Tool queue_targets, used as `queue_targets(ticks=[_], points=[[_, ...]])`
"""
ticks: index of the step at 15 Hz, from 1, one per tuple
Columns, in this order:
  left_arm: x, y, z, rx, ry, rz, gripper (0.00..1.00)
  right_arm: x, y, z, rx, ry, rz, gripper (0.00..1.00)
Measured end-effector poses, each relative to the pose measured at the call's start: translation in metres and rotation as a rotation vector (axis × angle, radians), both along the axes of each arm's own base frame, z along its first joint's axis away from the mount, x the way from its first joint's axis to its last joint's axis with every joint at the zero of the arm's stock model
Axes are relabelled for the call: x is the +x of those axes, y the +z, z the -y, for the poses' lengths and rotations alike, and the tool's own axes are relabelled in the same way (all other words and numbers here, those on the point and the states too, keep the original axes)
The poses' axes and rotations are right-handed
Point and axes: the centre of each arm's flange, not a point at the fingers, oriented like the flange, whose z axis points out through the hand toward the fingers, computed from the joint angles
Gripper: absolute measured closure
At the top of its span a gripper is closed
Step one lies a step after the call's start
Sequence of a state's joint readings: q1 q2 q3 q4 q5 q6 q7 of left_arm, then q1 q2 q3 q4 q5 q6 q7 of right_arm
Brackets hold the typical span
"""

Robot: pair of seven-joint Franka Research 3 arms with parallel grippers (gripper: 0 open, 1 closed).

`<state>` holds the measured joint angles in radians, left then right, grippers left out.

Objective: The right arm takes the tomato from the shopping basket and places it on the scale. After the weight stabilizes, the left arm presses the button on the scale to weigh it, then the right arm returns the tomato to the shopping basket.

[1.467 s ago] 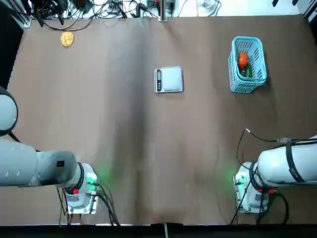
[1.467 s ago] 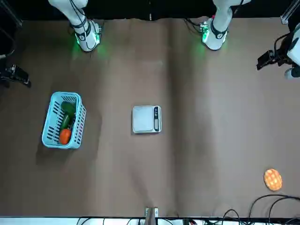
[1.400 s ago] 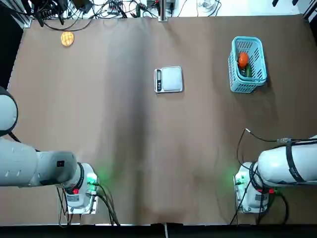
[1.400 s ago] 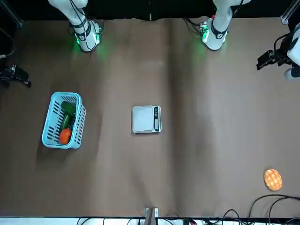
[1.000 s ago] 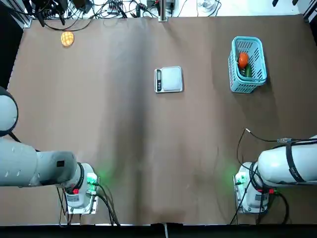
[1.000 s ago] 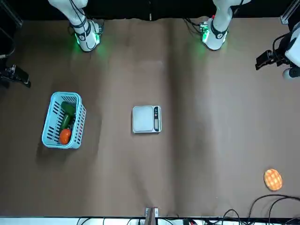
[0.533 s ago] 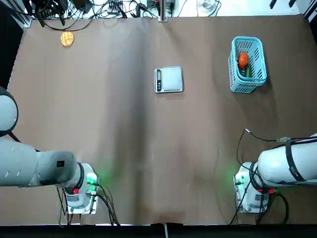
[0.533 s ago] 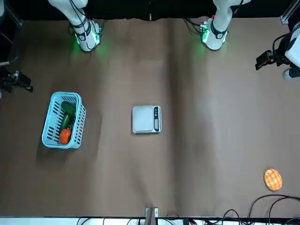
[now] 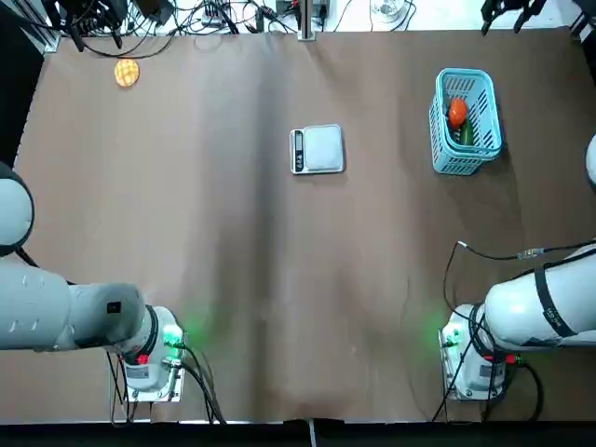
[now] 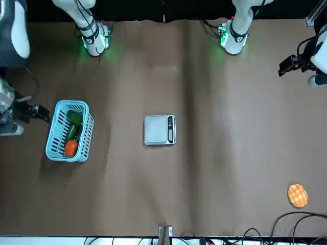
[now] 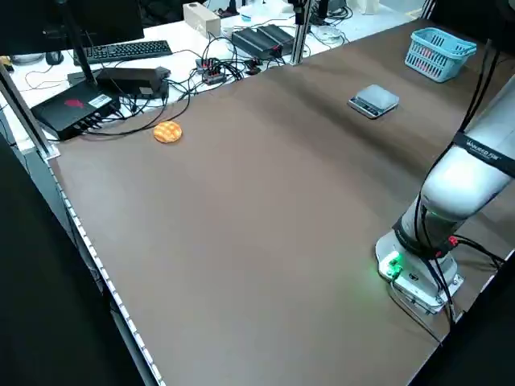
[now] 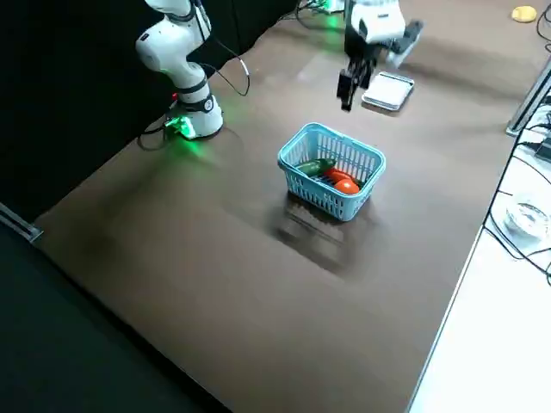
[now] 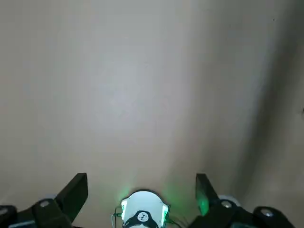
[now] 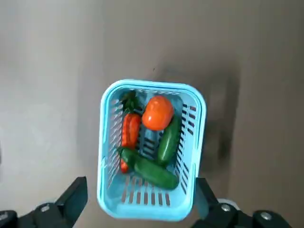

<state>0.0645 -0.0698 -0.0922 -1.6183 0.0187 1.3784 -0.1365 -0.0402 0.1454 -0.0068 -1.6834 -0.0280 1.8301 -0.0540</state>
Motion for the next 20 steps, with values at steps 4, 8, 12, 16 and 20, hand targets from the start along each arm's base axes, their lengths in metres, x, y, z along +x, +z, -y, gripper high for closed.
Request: queue_targets(ticks=[4,8,12,16,20], points=[[0.000,0.000,0.000,0.000,0.000,-0.001,0.00,-0.009,-0.078,0.008,0.001,-0.042,-0.010,0.00],[0.000,-0.001,0.000,0.000,0.001,-0.001,0.00,-0.014,-0.132,0.008,0.001,-0.161,-0.047,0.02],[0.000,-0.001,-0.001,0.000,0.001,-0.002,0.00,-0.005,-0.165,0.008,0.000,-0.236,-0.031,0.00],[0.000,-0.001,-0.001,0.000,0.001,-0.002,0.00,0.000,-0.182,0.007,0.001,-0.307,-0.012,0.00],[0.000,-0.001,-0.001,0.000,0.001,-0.002,0.00,0.005,-0.206,0.007,0.002,-0.369,-0.001,0.00]])
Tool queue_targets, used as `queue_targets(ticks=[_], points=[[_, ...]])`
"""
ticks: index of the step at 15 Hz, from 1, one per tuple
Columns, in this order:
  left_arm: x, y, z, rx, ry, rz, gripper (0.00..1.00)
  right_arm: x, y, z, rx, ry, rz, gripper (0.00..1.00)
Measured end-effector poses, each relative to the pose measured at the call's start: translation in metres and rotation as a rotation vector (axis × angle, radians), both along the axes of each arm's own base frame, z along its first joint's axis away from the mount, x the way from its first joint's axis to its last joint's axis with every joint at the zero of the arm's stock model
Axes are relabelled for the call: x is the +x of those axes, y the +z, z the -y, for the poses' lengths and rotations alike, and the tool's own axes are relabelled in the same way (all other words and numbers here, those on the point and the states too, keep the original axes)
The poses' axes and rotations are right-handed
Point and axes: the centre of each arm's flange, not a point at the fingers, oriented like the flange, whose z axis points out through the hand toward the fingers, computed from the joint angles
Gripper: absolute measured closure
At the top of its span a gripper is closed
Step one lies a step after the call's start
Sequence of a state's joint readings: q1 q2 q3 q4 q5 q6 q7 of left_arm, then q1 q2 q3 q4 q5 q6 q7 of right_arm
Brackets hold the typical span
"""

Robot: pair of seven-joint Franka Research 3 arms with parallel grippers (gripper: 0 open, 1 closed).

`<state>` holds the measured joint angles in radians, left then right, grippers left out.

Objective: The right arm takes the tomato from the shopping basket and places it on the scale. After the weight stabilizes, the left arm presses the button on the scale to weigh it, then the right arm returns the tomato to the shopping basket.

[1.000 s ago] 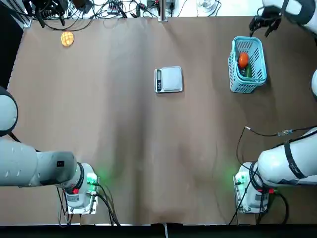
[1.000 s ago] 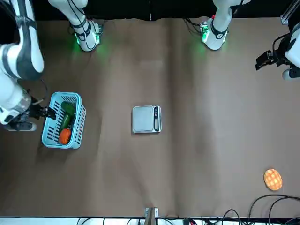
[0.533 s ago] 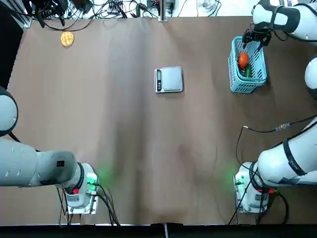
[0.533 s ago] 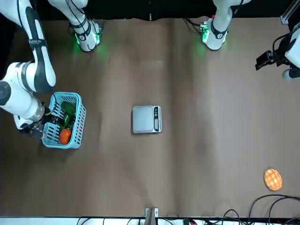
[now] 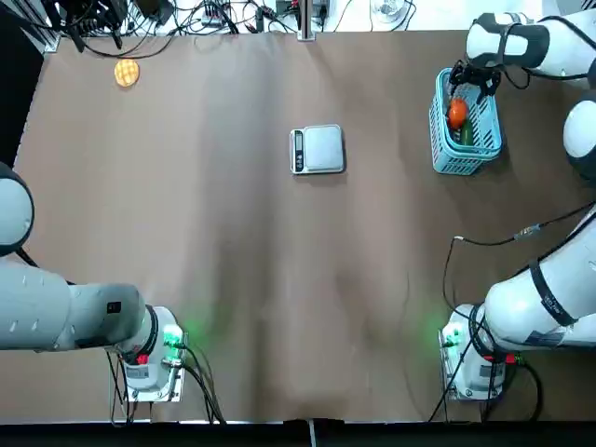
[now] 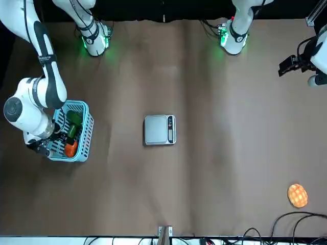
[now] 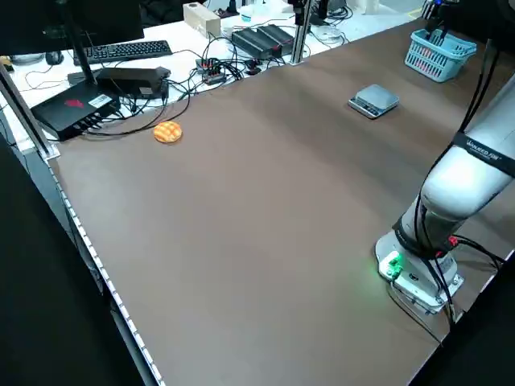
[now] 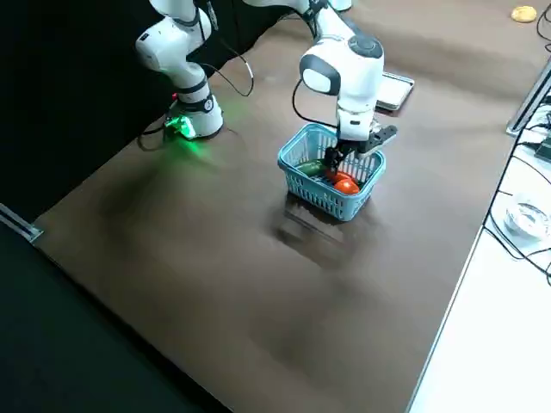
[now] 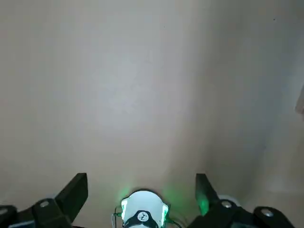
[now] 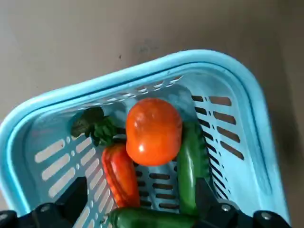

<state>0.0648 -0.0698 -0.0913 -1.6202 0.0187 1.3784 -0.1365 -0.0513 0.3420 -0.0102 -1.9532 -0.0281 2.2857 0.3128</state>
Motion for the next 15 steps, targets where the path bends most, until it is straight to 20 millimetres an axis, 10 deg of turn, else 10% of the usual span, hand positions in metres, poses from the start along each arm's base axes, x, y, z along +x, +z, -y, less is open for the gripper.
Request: queue_targets(ticks=[15], points=[[0.000,-0.001,-0.010,-0.002,0.020,-0.002,0.00,0.007,-0.064,0.005,-0.014,-0.057,0.002,0.01]])
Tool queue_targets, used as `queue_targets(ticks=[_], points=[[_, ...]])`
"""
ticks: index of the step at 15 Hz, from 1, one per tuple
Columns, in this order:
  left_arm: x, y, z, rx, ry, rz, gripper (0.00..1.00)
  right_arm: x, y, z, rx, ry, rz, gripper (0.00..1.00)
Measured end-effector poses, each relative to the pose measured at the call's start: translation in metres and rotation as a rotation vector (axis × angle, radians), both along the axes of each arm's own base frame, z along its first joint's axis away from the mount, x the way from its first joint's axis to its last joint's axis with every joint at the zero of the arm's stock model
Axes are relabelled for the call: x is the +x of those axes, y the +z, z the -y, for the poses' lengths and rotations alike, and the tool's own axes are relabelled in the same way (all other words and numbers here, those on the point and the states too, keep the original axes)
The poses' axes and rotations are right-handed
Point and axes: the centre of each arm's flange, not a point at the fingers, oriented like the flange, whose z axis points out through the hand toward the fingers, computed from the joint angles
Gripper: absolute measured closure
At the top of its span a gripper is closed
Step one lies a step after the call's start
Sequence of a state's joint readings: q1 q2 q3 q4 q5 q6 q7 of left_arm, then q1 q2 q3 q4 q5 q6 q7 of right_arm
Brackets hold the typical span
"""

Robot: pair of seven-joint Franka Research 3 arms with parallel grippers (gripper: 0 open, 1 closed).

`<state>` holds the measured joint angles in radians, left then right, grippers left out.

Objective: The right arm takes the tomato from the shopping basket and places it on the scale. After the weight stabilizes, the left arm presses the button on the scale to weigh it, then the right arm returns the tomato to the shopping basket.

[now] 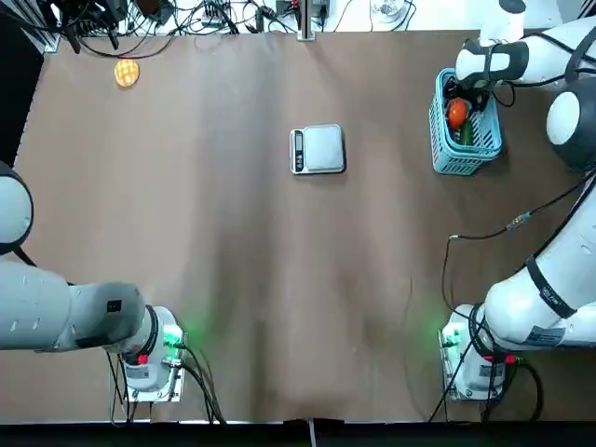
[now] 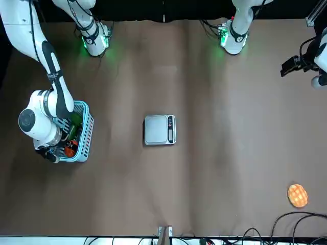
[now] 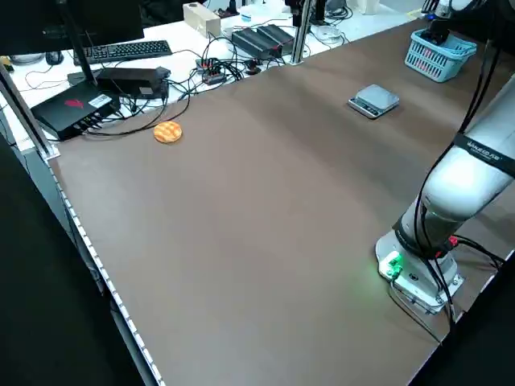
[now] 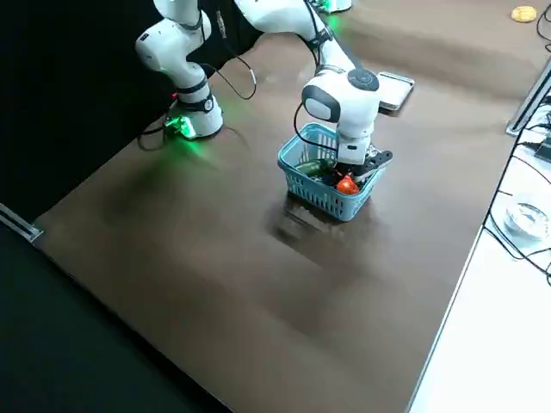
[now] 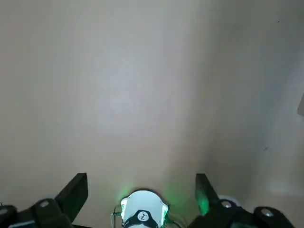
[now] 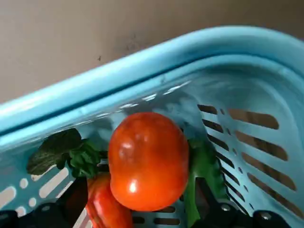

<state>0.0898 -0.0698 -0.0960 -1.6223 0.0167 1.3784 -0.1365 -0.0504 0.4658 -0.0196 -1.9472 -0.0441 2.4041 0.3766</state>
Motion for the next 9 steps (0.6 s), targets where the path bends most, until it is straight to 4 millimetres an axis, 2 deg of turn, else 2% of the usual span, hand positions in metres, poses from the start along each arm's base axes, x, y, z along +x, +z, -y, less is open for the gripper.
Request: queue_targets(ticks=[7,9], points=[[0.0000,-0.0002,0.0003,0.000,-0.001,0.000,0.00,-0.0017,-0.0101,0.0021,-0.029,0.027,-0.018,0.04],[0.0000,-0.0002,0.0003,0.000,-0.001,0.000,0.00,-0.0017,-0.0102,0.0020,-0.035,0.035,-0.019,0.22]])
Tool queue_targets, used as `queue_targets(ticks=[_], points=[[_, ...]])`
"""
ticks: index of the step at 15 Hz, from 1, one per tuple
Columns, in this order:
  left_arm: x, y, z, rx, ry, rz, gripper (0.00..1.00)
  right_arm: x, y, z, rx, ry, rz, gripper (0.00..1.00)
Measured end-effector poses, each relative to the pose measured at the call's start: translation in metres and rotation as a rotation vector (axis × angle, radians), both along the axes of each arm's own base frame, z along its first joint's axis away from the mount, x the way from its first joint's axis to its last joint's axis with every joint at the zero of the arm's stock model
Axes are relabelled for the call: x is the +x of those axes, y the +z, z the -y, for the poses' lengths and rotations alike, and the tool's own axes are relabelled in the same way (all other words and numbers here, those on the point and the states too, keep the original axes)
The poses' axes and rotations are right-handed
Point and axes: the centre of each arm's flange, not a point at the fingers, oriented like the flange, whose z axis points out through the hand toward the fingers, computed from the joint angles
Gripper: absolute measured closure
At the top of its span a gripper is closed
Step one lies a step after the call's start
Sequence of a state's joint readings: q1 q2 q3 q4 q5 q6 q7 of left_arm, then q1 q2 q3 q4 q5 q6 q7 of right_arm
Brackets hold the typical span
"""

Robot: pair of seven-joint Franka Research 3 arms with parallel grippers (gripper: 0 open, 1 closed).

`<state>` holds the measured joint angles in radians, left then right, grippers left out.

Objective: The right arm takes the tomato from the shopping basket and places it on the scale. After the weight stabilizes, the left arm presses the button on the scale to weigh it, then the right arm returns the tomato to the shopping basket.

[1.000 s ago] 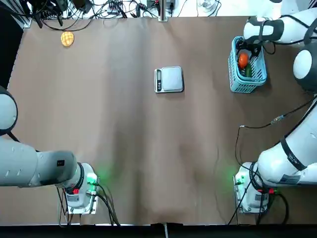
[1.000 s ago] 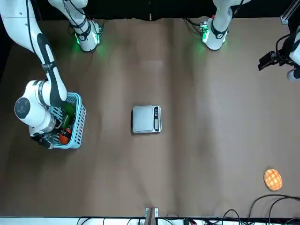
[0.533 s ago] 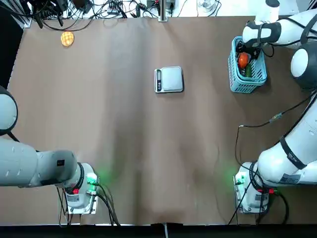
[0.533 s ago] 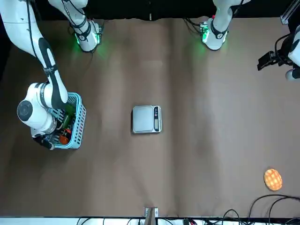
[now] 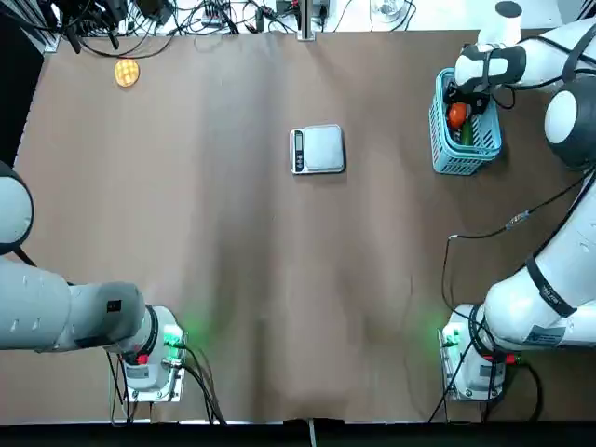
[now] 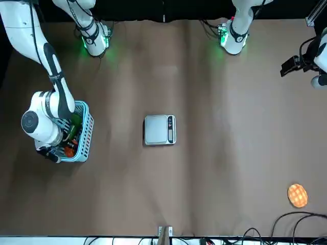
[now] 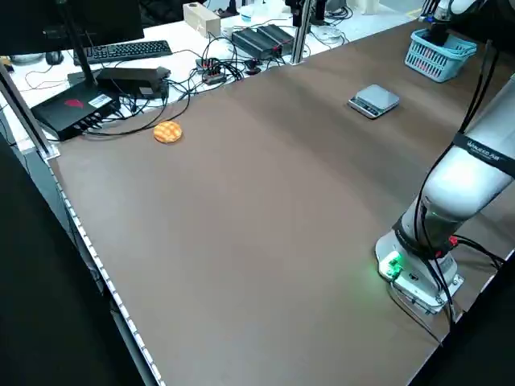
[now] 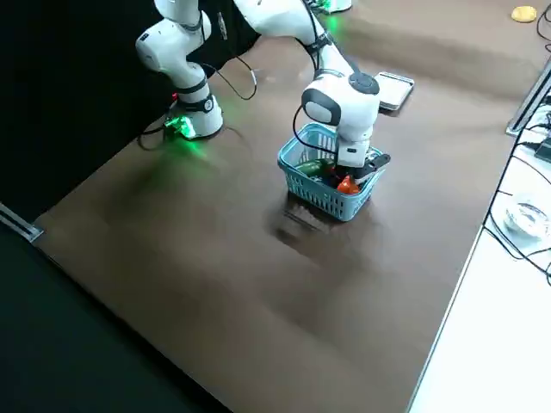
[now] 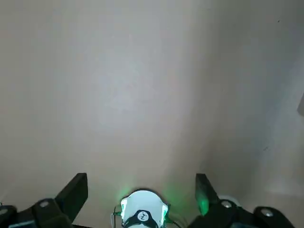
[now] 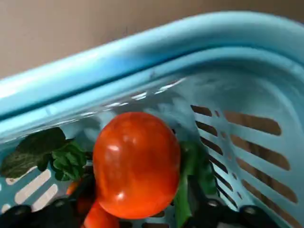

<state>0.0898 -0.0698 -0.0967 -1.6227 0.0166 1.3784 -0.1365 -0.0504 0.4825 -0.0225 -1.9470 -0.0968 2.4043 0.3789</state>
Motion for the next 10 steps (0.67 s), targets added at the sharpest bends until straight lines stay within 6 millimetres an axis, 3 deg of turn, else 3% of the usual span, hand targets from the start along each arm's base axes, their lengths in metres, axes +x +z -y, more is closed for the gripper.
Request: queue_targets(ticks=[1,7,10], points=[[0.000,0.000,0.000,0.000,0.000,0.000,0.00,0.000,0.000,0.000,0.000,0.001,0.001,0.31],[0.000,0.000,0.000,0.000,0.000,0.000,0.00,0.002,0.005,-0.002,-0.003,0.004,-0.009,0.31],[0.000,0.000,0.000,0.000,0.000,-0.001,0.00,0.006,0.035,-0.002,-0.007,0.004,-0.007,0.31]])
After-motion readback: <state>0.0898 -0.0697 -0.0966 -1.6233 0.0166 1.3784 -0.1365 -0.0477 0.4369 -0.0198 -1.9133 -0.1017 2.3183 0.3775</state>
